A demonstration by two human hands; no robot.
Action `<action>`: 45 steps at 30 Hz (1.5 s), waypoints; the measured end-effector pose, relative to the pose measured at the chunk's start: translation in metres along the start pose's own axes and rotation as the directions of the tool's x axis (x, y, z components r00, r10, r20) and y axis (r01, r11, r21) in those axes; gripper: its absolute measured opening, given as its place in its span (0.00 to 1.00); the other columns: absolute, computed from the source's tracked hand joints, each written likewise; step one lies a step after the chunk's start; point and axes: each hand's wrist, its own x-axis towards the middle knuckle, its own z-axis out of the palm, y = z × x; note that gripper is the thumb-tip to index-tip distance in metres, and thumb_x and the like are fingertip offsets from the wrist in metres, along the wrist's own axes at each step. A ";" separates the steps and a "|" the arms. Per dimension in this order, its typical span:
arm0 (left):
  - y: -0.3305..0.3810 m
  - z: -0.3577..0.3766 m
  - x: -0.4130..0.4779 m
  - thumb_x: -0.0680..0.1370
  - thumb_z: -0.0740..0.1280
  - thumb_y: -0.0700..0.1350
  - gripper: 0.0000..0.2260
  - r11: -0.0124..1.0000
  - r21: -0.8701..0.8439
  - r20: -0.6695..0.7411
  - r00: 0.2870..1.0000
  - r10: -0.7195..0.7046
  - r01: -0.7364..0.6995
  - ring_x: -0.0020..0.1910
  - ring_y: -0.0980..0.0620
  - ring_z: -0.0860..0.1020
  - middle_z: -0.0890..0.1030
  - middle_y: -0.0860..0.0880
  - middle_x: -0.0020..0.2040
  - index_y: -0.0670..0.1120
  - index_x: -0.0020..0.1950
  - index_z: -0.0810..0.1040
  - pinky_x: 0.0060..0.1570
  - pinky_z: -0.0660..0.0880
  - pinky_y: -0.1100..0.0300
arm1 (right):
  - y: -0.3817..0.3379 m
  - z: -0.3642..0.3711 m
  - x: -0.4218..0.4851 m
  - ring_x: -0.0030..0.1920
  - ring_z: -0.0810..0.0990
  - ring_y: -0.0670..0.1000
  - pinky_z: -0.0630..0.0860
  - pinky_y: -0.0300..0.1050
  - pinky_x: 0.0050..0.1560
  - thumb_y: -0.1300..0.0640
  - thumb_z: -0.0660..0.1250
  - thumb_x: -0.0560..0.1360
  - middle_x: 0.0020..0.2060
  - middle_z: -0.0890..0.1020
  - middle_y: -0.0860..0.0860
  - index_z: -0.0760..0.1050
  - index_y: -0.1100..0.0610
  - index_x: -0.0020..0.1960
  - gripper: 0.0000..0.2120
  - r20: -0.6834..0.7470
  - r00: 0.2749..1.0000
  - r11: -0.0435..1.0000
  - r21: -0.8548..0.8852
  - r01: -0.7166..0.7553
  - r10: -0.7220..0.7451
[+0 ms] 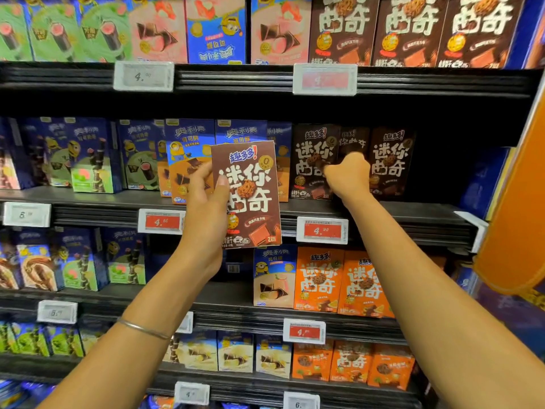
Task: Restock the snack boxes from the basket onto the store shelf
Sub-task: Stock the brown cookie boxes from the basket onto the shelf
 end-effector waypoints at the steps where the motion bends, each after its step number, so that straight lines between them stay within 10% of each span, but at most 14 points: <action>1: 0.000 0.001 0.000 0.88 0.60 0.50 0.14 1.000 -0.002 0.005 1.000 0.002 -0.002 0.49 0.58 0.87 0.84 0.56 0.57 0.56 0.73 0.69 0.38 0.83 0.62 | -0.001 0.001 0.000 0.42 0.79 0.54 0.74 0.45 0.37 0.54 0.74 0.75 0.49 0.79 0.56 0.67 0.54 0.41 0.15 -0.003 1.000 1.000 0.013 -0.002 0.002; 7: 0.003 0.006 -0.004 0.88 0.60 0.50 0.14 1.000 -0.022 0.031 0.999 -0.017 0.017 0.53 0.54 0.86 0.82 0.52 0.63 0.57 0.74 0.68 0.41 0.84 0.59 | -0.001 -0.005 -0.006 0.42 0.76 0.53 0.67 0.40 0.32 0.52 0.74 0.75 0.49 0.78 0.54 0.73 0.59 0.50 0.14 0.035 0.999 0.997 0.074 -0.035 0.032; 11: 0.005 0.015 -0.007 0.88 0.60 0.49 0.13 0.999 -0.032 0.027 1.000 -0.003 0.004 0.54 0.53 0.86 0.83 0.53 0.61 0.59 0.72 0.69 0.40 0.84 0.59 | -0.003 -0.027 -0.034 0.53 0.79 0.53 0.79 0.49 0.50 0.44 0.70 0.77 0.56 0.79 0.53 0.73 0.57 0.59 0.19 -0.062 0.998 0.974 0.221 0.041 -0.028; 17: 0.013 0.055 -0.012 0.88 0.60 0.47 0.11 0.997 -0.055 0.077 0.996 0.049 -0.045 0.54 0.53 0.86 0.82 0.51 0.61 0.62 0.67 0.69 0.42 0.84 0.58 | -0.008 -0.060 -0.086 0.51 0.85 0.43 0.84 0.39 0.45 0.39 0.72 0.75 0.54 0.85 0.46 0.77 0.48 0.59 0.18 0.351 0.895 0.869 0.489 0.074 -0.274; 25: 0.012 0.126 -0.004 0.87 0.61 0.51 0.21 0.981 0.161 0.248 0.967 0.065 -0.108 0.50 0.54 0.86 0.80 0.50 0.57 0.50 0.79 0.62 0.43 0.84 0.57 | 0.021 -0.102 -0.061 0.48 0.86 0.41 0.82 0.37 0.40 0.47 0.72 0.78 0.48 0.87 0.44 0.76 0.46 0.59 0.11 0.220 0.953 0.886 0.454 0.091 -0.210; 28: 0.007 0.139 0.015 0.85 0.63 0.53 0.24 0.757 0.527 0.383 0.903 0.195 -0.387 0.65 0.46 0.78 0.73 0.45 0.68 0.51 0.79 0.63 0.61 0.79 0.48 | 0.040 -0.116 -0.039 0.45 0.86 0.38 0.80 0.33 0.34 0.50 0.70 0.80 0.47 0.86 0.45 0.75 0.49 0.60 0.10 0.079 0.989 0.881 0.467 0.076 -0.126; 34: 0.013 0.167 0.052 0.75 0.73 0.62 0.40 0.049 0.822 0.528 0.792 0.308 -0.567 0.65 0.35 0.75 0.75 0.39 0.68 0.51 0.80 0.60 0.61 0.74 0.43 | 0.065 -0.095 -0.001 0.51 0.84 0.48 0.83 0.46 0.44 0.52 0.70 0.80 0.57 0.82 0.53 0.70 0.55 0.64 0.17 -0.029 0.999 0.937 0.350 -0.015 0.027; 41: 0.031 0.182 0.096 0.69 0.77 0.67 0.59 -0.099 0.835 0.539 0.841 -0.047 -0.541 0.81 0.34 0.57 0.55 0.39 0.83 0.52 0.85 0.42 0.77 0.60 0.43 | 0.065 -0.077 0.018 0.58 0.77 0.56 0.75 0.45 0.50 0.49 0.69 0.79 0.62 0.77 0.60 0.72 0.57 0.58 0.15 -0.087 0.996 1.000 0.021 0.017 -0.015; 45: 0.046 0.189 0.109 0.72 0.74 0.68 0.44 -0.075 0.873 0.432 0.835 -0.342 -0.482 0.74 0.41 0.72 0.73 0.45 0.77 0.46 0.80 0.68 0.63 0.71 0.48 | 0.063 -0.076 0.024 0.72 0.61 0.66 0.68 0.58 0.64 0.47 0.71 0.76 0.71 0.67 0.64 0.72 0.55 0.57 0.16 -0.057 0.998 0.995 -0.095 -0.037 0.032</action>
